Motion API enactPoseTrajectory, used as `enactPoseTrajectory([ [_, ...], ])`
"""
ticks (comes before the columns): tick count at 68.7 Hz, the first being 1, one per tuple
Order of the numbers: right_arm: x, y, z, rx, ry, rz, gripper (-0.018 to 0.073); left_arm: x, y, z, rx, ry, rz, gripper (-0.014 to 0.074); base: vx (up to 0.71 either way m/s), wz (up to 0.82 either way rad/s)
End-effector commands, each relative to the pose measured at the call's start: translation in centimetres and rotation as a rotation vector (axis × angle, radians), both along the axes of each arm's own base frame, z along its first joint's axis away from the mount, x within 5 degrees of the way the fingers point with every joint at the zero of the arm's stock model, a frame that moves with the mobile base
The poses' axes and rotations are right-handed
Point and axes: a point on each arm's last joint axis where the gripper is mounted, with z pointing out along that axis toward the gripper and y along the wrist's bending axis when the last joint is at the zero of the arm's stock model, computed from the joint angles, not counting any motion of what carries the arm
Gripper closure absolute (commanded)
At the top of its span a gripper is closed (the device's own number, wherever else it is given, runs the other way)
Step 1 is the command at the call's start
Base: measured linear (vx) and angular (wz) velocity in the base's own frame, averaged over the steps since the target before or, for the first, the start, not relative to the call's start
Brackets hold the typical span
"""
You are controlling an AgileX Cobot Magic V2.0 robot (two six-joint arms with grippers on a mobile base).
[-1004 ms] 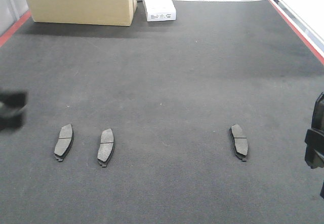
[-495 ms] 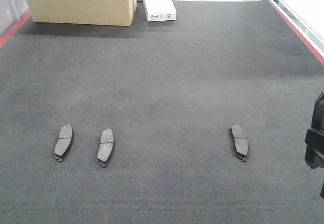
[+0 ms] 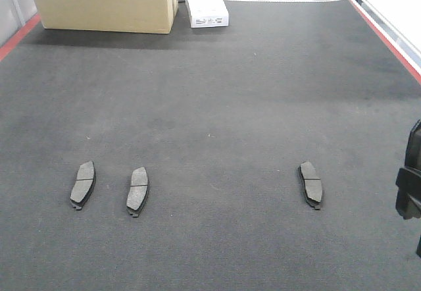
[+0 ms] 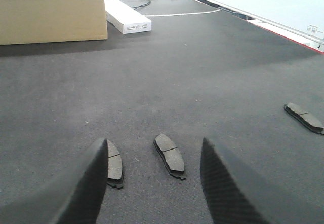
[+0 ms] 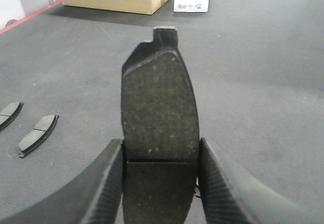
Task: Move and align brake pads A on conveyor
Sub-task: 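Swing the right gripper with its brake pad over the belt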
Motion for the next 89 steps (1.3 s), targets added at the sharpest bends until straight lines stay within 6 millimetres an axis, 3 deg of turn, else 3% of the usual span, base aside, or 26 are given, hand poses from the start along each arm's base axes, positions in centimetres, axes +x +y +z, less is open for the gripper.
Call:
enactPoseTrajectory([
  [1, 0.5, 0.6, 1.8, 0.062, -0.082, 0.026, 0.0565, 0.1, -0.2, 1.2, -0.028, -0.069, -0.014, 0.0200, 0.00, 0.00],
  [14, 4.3, 2.5, 1.9, 0.052, 0.106, 0.017, 0.0554, 0.1, -0.2, 1.2, -0.029, -0.070, -0.015, 0.0200, 0.00, 0.00],
  [30, 11.9, 6.3, 1.7, 0.002, 0.340, -0.009, 0.0526, 0.1, -0.2, 1.2, -0.029, -0.070, -0.015, 0.0200, 0.00, 0.00],
  [42, 17.9, 9.3, -0.6, -0.066, 0.543, -0.039, 0.0500, 0.1, -0.2, 1.2, -0.029, -0.070, -0.015, 0.0200, 0.00, 0.00],
  [56, 23.5, 12.2, -5.2, -0.125, 0.748, -0.065, 0.0480, 0.1, -0.2, 1.2, -0.029, -0.070, -0.015, 0.0200, 0.00, 0.00],
  [70, 26.8, 14.0, -8.9, -0.139, 0.859, -0.076, 0.0476, 0.1, -0.2, 1.2, -0.029, -0.069, -0.015, 0.0200, 0.00, 0.00],
  [89, 29.0, 15.0, -11.0, -0.157, 0.899, -0.090, 0.0410, 0.1, -0.2, 1.2, -0.029, -0.069, -0.015, 0.0200, 0.00, 0.00],
])
